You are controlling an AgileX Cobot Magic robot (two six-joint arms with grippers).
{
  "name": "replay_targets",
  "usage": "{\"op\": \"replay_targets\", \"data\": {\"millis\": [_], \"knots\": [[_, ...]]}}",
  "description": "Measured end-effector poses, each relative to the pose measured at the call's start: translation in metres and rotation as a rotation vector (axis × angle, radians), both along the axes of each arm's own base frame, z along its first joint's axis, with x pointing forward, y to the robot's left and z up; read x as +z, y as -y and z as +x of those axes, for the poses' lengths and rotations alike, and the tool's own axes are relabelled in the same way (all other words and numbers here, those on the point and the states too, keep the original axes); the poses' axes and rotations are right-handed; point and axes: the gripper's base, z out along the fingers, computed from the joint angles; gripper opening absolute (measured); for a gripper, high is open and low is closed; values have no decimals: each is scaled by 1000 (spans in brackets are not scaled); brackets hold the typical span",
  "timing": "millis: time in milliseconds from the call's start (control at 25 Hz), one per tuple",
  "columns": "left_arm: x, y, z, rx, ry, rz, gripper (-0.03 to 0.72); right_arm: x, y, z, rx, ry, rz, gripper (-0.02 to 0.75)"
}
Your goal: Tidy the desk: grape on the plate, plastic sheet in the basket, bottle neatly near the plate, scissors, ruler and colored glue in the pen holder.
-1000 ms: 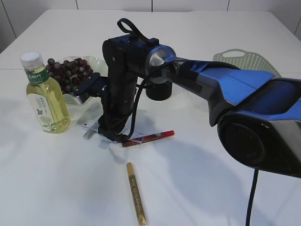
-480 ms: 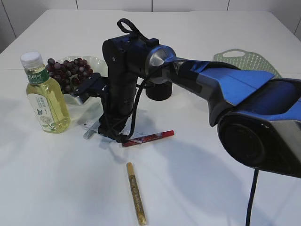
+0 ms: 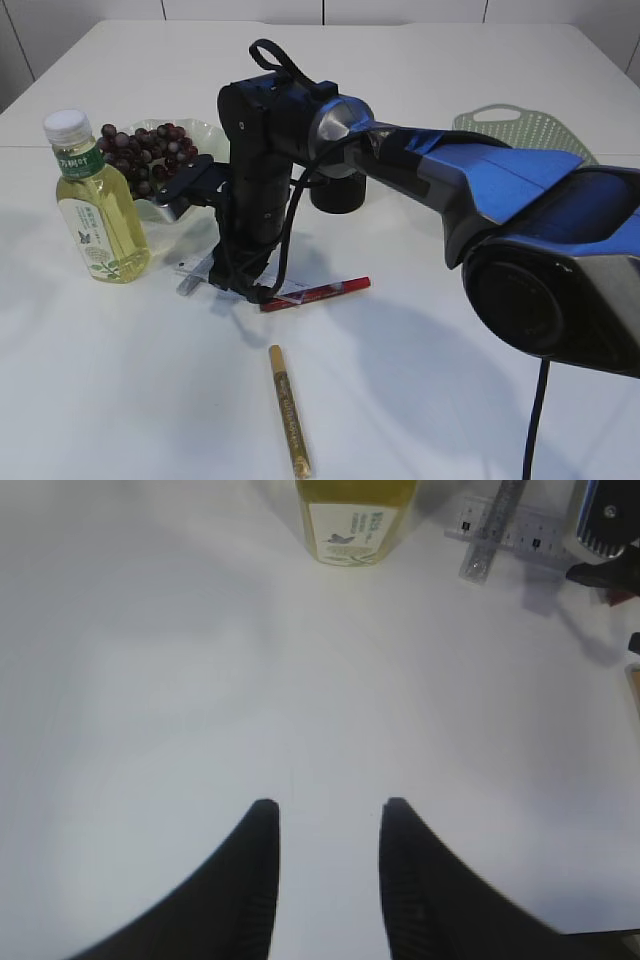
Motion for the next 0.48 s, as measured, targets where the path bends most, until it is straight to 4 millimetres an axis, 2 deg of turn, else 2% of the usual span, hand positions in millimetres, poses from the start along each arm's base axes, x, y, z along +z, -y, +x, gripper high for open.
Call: {"op": "replay_targets", "data": {"millis": [480], "knots": [[0, 0, 0, 0, 0, 0, 246, 0, 0, 0, 0, 3, 0, 385]]}}
